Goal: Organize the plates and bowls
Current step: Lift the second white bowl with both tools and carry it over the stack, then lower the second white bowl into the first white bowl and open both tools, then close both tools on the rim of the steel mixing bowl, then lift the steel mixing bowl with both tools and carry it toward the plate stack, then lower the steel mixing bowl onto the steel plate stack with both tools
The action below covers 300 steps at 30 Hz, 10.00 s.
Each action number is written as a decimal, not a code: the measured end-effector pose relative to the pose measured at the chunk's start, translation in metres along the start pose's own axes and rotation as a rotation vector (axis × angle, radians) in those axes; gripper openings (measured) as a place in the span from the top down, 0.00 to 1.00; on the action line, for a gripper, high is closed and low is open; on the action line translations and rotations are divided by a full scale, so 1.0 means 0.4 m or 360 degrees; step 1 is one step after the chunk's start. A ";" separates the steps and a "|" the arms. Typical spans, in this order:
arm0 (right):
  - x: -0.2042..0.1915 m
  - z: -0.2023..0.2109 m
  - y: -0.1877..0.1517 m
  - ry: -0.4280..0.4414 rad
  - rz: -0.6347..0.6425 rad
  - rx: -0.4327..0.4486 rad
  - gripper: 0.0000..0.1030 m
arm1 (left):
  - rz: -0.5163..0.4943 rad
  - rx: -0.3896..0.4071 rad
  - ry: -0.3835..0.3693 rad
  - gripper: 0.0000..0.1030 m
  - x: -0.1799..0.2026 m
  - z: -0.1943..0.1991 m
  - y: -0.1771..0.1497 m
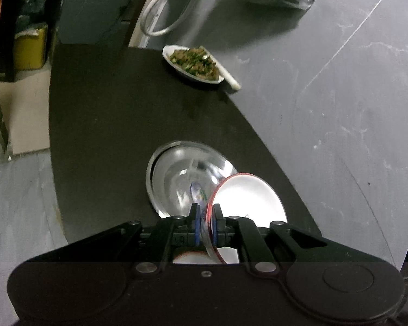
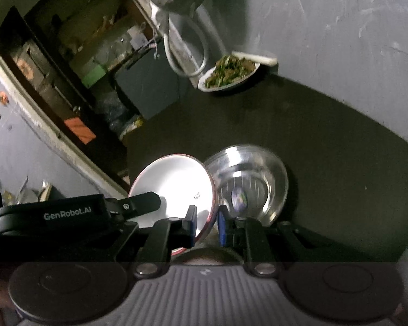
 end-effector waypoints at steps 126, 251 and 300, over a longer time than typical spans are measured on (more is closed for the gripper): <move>0.059 0.087 -0.133 -0.0070 0.0033 -0.0227 0.00 | 0.0146 0.0100 0.0407 0.01 -0.132 0.146 -0.154; 0.093 -0.109 -0.104 0.0169 0.0389 -0.0724 0.73 | 0.0103 -0.0310 0.0305 0.88 -0.115 -0.023 -0.175; 0.112 -0.070 -0.082 0.0161 0.0141 -0.0745 0.88 | 0.0144 -0.0235 0.0250 0.93 -0.069 -0.014 -0.115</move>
Point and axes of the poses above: each gripper's, at about its wrist camera, not at the fingertips, and z roughly against the way its jaws point, x to its right, y to its top, the point moved 5 cm from there along -z, roughly the way its jaws point, and after that the axes turned 6 degrees about -y, right-handed, at the moved point
